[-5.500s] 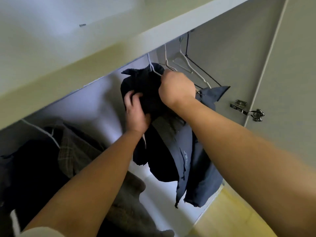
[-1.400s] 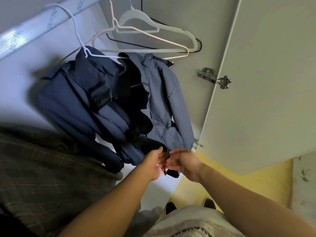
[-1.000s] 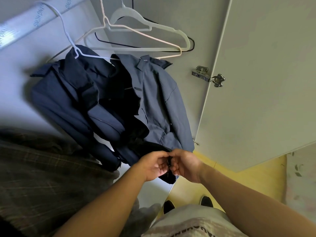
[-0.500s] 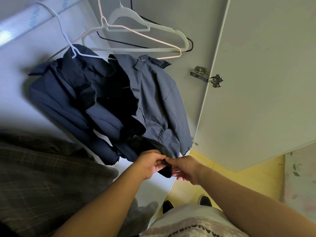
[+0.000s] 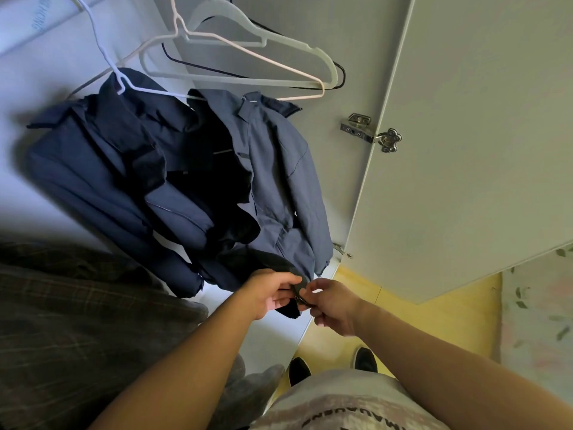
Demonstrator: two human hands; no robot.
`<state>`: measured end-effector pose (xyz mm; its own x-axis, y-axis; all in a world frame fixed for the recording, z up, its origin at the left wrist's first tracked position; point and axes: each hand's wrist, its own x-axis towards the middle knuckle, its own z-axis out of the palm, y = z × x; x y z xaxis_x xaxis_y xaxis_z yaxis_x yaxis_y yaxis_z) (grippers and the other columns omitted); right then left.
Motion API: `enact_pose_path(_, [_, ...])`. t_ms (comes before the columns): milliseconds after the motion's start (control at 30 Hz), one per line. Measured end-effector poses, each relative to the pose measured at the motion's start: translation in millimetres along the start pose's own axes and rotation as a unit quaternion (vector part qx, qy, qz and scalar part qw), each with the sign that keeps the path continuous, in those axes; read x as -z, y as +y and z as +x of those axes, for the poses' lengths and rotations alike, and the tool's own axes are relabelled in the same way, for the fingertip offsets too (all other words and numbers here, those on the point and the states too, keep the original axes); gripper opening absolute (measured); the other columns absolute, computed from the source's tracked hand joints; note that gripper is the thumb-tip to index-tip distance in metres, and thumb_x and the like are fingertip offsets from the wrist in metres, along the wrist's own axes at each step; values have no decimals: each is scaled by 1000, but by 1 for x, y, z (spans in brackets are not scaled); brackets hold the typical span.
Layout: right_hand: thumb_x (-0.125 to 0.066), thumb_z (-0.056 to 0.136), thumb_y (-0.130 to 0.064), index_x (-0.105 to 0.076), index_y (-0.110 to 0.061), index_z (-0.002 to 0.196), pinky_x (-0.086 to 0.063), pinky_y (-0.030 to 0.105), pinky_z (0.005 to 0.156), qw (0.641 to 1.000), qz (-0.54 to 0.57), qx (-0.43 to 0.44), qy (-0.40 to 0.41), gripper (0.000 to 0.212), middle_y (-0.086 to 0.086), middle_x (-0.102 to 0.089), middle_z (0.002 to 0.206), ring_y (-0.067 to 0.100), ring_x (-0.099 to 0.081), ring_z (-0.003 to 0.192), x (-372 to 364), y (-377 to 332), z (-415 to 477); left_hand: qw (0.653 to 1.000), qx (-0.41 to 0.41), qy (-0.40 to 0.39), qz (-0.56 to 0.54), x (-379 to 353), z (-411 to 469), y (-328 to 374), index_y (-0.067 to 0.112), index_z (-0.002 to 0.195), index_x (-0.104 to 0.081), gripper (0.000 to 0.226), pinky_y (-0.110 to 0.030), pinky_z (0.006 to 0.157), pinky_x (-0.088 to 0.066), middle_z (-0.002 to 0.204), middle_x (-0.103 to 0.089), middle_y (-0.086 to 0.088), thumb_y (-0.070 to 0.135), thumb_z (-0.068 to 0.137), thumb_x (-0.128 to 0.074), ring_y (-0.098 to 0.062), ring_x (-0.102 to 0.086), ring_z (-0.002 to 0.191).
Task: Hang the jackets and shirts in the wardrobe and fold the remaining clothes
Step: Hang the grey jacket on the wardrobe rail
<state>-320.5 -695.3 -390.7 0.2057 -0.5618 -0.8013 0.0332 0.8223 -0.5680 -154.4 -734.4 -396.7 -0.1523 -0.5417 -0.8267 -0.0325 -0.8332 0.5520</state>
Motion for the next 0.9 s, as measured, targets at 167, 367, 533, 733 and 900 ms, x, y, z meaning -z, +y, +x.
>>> enact_pose_path(167, [-64,98,-22,-59,-12,100,-29,28,51,995,-72,22,65,12,18,-62,84,19,-32,58,3,5,1,995,-18,19,93,2,5,-5,13,102,-72,16,-32,77,-54,90,-80,-4,17,88,-79,-20,-77,80])
enact_pose_path(367, [-62,98,-17,-58,-17,103,-36,16,38,977,-152,65,135,6,13,-75,88,6,-51,41,6,12,2,884,-256,153,359,6,11,-14,12,98,-48,51,-34,71,-54,96,-60,-4,21,72,-91,-17,-64,74])
enact_pose_path(533, [-58,98,-14,-66,-18,101,-33,12,39,967,-200,83,136,9,9,-75,81,4,-49,41,12,17,2,749,-360,49,554,15,17,-15,27,113,-61,38,-34,88,-54,132,-42,13,10,82,-78,-15,-65,84])
enact_pose_path(733, [-55,99,-17,-67,-23,104,-44,15,47,939,-294,83,157,14,5,-75,85,10,-60,57,26,19,3,702,-292,23,650,5,23,1,18,107,-71,18,-39,79,-53,106,-70,-9,15,100,-55,-32,-63,97])
enact_pose_path(900, [-49,100,-16,-64,-14,118,-58,37,84,888,-436,49,135,23,9,-71,108,28,-68,99,30,19,4,718,-246,-1,651,-5,26,6,19,101,-65,16,-40,78,-53,103,-64,-9,13,99,-51,-28,-60,90])
